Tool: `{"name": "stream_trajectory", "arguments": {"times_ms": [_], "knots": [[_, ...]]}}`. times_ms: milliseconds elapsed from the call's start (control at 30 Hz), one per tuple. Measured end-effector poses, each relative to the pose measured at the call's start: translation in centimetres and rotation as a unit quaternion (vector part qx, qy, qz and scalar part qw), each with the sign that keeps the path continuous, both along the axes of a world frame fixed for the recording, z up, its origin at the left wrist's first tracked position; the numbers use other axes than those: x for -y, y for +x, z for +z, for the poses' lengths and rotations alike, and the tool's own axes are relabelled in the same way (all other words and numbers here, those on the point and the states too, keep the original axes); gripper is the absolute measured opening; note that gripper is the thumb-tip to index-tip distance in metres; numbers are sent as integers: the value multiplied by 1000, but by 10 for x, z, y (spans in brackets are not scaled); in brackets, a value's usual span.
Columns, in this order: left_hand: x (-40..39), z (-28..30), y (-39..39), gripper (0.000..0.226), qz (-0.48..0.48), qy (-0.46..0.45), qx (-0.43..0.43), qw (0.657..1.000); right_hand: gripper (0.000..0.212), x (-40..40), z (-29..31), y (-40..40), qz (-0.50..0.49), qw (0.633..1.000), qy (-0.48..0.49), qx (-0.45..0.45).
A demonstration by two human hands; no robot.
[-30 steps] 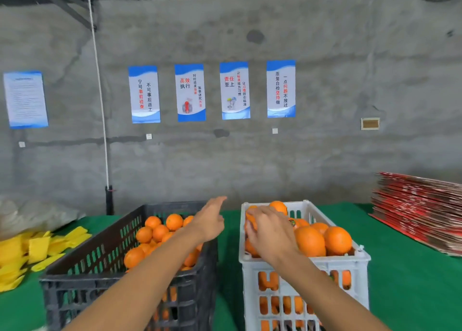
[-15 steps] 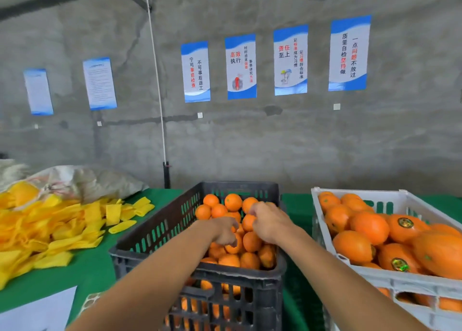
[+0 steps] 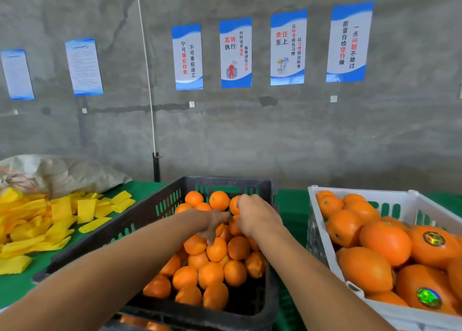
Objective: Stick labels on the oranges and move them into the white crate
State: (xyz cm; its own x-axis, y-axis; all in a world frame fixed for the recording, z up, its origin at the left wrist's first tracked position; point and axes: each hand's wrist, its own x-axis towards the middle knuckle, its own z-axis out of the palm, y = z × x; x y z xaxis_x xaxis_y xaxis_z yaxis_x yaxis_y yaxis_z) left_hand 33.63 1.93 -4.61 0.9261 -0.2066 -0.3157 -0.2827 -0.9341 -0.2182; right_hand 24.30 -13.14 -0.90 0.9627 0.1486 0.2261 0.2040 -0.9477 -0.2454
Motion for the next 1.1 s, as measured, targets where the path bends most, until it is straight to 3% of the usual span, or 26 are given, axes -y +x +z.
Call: {"name": "stream_trajectory", "arguments": {"times_ms": [100,200,300,400,533,700,833,933,1100], "knots": [[-5,-1,-3,78,-24,-4,16,1000,26,0,1,1,0,1000,5,7],[-3,11,-19,59,-70,-4,64,995,21,1,2,-4,8,999,35,21],[-4,37,-45,58,-92,-134,129,978,28,3,7,-13,21,995,77,63],[-2,66,-84,53,-105,-334,213,912,27,9,13,-31,64,978,164,107],[4,81,-150,58,-91,-512,267,811,41,16,18,-77,107,928,324,147],[25,72,-235,64,-74,-644,257,717,33,44,8,-155,137,840,454,264],[54,40,-293,62,-112,-710,267,642,34,65,-14,-212,168,804,489,294],[68,4,-321,62,-154,-697,303,632,32,77,-40,-238,175,802,485,302],[68,-70,-349,64,-175,-617,368,674,30,91,-108,-270,174,810,506,240]]}}
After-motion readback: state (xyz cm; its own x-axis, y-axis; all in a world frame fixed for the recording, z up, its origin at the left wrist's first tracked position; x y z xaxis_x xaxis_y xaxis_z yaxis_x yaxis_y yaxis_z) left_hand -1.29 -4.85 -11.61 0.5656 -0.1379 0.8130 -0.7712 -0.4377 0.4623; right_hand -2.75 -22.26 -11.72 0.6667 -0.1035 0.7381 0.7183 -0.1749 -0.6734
